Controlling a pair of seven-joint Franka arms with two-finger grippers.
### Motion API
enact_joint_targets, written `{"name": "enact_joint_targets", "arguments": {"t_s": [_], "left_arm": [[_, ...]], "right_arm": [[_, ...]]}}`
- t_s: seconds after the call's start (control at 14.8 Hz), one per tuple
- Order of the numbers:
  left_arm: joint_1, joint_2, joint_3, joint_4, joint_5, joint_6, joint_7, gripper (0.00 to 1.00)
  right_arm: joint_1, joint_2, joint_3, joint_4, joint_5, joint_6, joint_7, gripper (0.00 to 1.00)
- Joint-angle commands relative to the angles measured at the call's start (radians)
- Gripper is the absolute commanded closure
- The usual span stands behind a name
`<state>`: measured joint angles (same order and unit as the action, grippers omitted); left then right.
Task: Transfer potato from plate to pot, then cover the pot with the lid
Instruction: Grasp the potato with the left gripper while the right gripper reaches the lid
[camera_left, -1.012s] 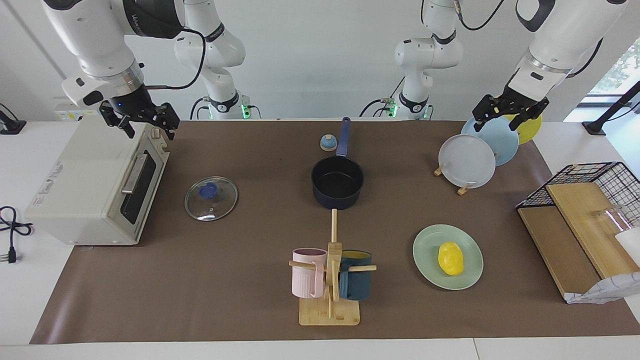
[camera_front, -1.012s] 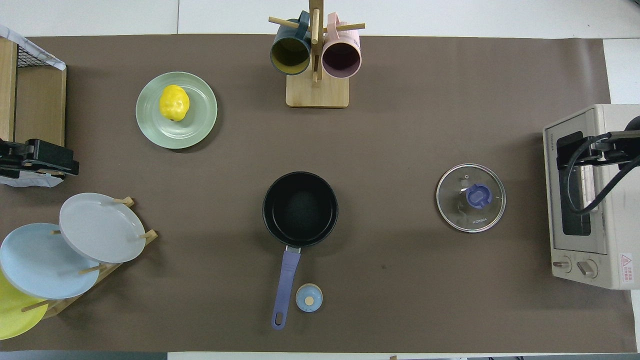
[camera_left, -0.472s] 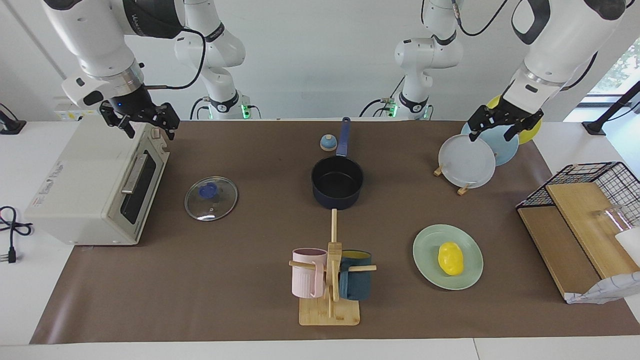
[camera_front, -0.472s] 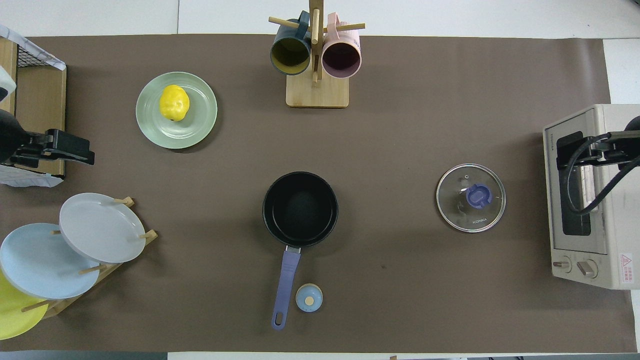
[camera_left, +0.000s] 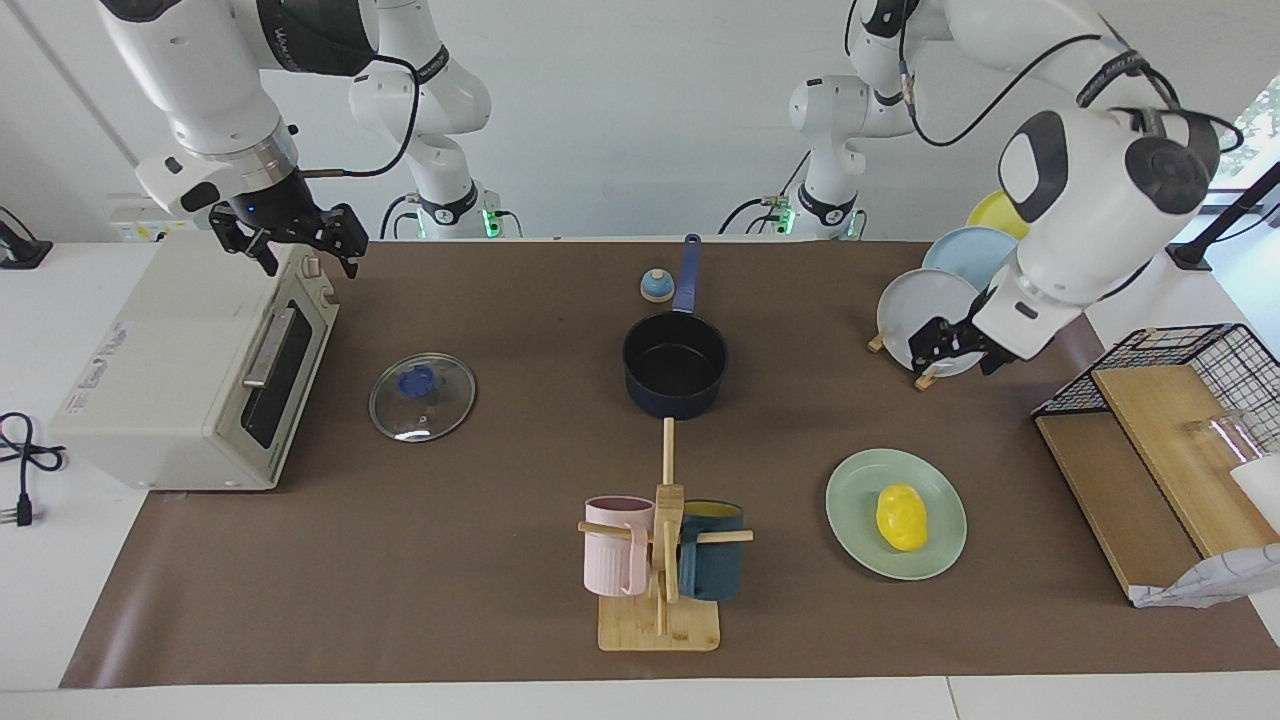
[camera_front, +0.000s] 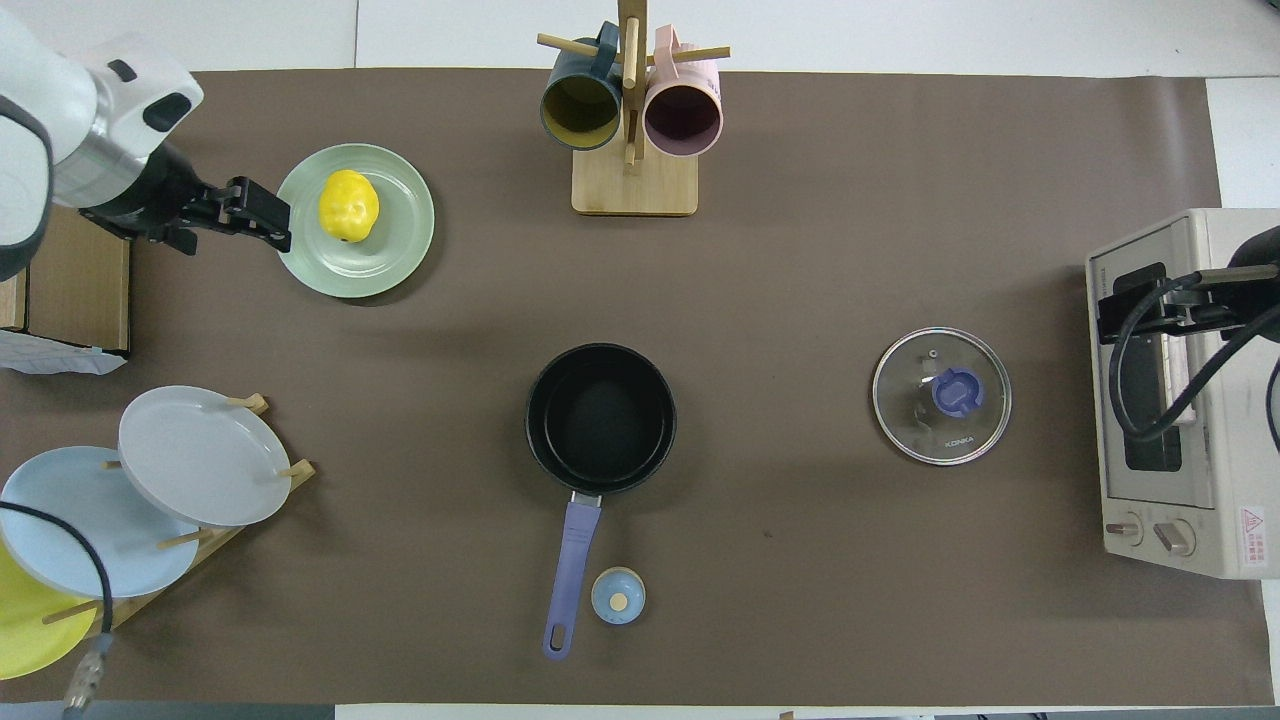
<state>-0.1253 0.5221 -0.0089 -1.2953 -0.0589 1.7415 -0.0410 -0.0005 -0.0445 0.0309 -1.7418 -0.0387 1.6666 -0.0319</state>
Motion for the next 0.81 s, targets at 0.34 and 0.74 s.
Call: {"name": "enact_joint_targets", "arguments": {"t_s": [0.34, 0.74], "left_arm": [[-0.004, 0.174, 0.017, 0.061, -0.007, 0.2, -0.002, 0.0], [-0.01, 0.162, 0.017, -0.035, -0.006, 0.312, -0.017, 0.0]], "right_arm": [[0.034, 0.083, 0.003, -0.307, 0.025, 0.401, -0.08, 0.0], [0.034, 0.058, 0.003, -0.515, 0.045, 0.597, -0.106, 0.0]]}}
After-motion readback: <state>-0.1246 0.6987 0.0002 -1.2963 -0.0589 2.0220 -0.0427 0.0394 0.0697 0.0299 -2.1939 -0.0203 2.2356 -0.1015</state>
